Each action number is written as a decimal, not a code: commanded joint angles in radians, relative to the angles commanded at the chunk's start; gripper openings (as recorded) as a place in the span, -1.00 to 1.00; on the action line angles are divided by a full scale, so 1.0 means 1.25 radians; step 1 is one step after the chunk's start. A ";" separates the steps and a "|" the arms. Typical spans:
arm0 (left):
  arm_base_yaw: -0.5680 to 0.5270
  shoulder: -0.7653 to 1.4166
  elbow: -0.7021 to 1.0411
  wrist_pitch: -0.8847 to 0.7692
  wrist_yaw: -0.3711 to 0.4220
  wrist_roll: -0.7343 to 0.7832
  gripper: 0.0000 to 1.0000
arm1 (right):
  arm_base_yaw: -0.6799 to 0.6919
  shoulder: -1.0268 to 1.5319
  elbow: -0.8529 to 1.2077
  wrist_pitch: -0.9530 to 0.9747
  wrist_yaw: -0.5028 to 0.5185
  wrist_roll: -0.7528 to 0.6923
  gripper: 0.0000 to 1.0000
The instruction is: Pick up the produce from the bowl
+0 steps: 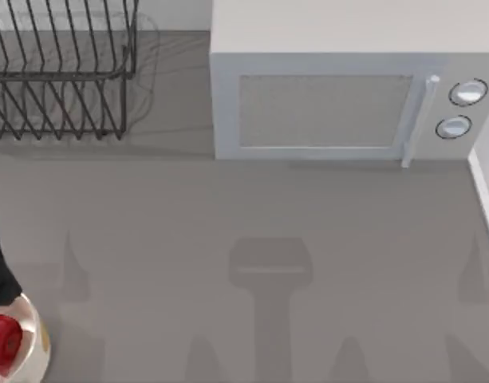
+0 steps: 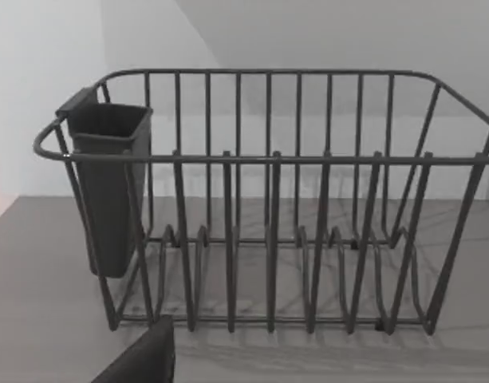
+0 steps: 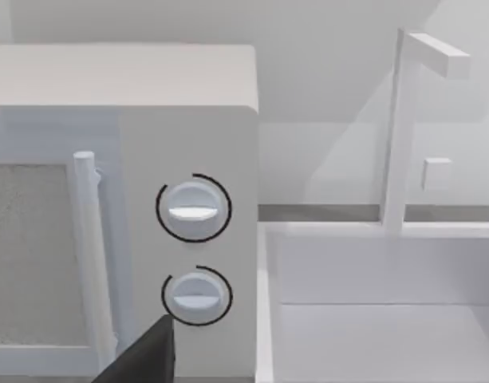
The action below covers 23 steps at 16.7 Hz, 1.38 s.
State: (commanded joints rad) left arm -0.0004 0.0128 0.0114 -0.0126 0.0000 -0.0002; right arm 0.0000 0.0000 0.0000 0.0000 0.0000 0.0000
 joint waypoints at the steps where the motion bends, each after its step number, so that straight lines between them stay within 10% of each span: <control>1: -0.001 0.017 0.015 -0.017 0.000 0.000 1.00 | 0.000 0.000 0.000 0.000 0.000 0.000 1.00; 16: -0.023 0.913 0.581 -0.730 0.000 -0.012 1.00 | 0.000 0.000 0.000 0.000 0.000 0.000 1.00; 23: -0.027 1.070 0.688 -0.864 0.000 -0.014 1.00 | 0.000 0.000 0.000 0.000 0.000 0.000 1.00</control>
State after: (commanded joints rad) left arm -0.0338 1.3500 0.8720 -1.0928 0.0004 -0.0173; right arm 0.0000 0.0000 0.0000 0.0000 0.0000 0.0000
